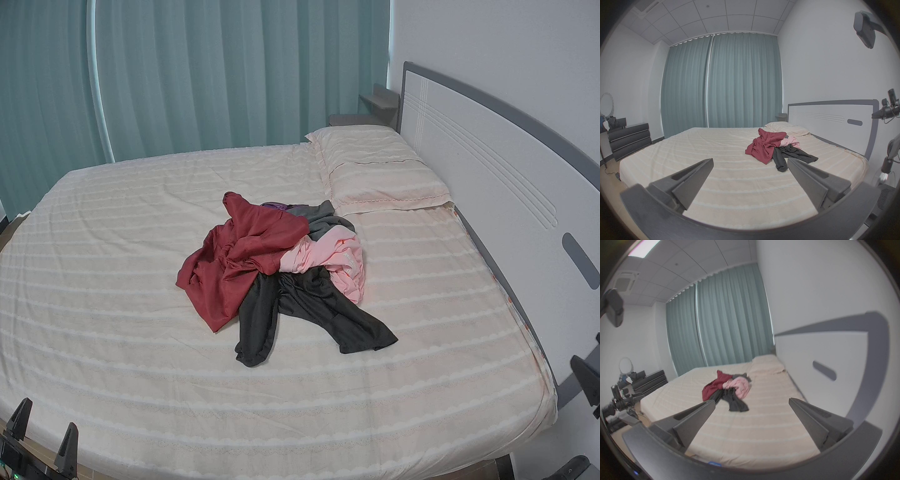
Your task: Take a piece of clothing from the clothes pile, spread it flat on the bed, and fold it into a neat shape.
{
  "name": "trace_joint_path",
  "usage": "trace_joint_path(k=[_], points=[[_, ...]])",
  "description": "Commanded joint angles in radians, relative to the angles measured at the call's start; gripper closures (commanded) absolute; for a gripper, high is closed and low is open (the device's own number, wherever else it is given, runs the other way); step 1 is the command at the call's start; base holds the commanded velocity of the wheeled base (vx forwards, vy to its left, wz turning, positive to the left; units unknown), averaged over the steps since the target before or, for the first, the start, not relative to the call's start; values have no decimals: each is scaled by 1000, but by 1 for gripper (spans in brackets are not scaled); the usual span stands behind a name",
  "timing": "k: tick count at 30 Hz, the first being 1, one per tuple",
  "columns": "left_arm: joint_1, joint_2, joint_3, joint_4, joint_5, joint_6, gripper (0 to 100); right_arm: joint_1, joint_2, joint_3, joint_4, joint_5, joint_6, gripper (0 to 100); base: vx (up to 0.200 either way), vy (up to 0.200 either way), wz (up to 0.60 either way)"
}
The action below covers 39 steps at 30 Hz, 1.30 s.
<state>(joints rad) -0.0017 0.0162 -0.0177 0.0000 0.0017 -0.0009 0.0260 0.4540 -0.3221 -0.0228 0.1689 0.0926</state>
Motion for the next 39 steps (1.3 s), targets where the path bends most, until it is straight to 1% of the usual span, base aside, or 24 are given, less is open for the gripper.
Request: trace_joint_path(k=[1,2,3,6,7,9,11,14,15,17,21,22,23,24,29,31,32,33,34,35,39], points=[[0,-16,18,0,0,-1,0,71,485,25,-124,75,102,0,0,0,0],[0,-16,18,0,1,-1,0,78,517,25,-144,75,110,0,0,0,0],[0,-16,18,0,0,-1,0,101,601,18,-204,75,127,0,0,0,0],[0,-16,18,0,0,-1,0,147,772,9,-339,75,173,0,0,0,0],[0,-16,18,0,0,-1,0,147,772,9,-339,75,173,0,0,0,0],[0,-16,18,0,0,-1,0,189,920,-14,-468,66,217,0,0,0,0],[0,-16,18,0,1,-1,0,207,1014,-35,-539,63,254,0,0,0,0],[0,-16,18,0,1,-1,0,219,1147,-80,-603,58,305,0,0,0,0],[0,-16,18,0,0,-1,0,221,1163,-86,-609,57,309,0,0,0,0],[0,-16,18,0,0,-1,0,233,1293,-141,-661,30,358,0,0,0,0],[0,-16,18,0,0,-1,0,259,1451,-226,-746,-26,420,0,0,0,0],[0,-16,18,0,0,-1,0,259,1451,-226,-746,-26,420,0,0,0,0],[0,-16,18,0,0,-1,0,272,1523,-273,-780,-60,444,0,0,0,0],[0,-16,18,0,0,-1,0,281,1559,-298,-793,-78,458,0,0,0,0],[0,-16,18,0,1,-1,0,327,1698,-400,-824,-137,526,0,0,0,0],[0,-16,18,0,0,-1,0,339,1769,-456,-829,-166,532,0,0,0,0],[0,-16,18,0,1,-1,0,339,1773,-460,-830,-169,532,0,0,0,0],[0,-16,18,0,1,-1,0,347,1818,-502,-829,-193,532,0,0,0,0],[0,-16,18,0,1,-1,0,347,1818,-502,-829,-193,532,0,0,0,0],[0,-16,18,0,1,-1,0,356,1870,-535,-824,-218,530,0,0,0,0],[0,-16,18,0,1,-1,0,356,1937,-591,-819,-227,526,0,0,0,0]])
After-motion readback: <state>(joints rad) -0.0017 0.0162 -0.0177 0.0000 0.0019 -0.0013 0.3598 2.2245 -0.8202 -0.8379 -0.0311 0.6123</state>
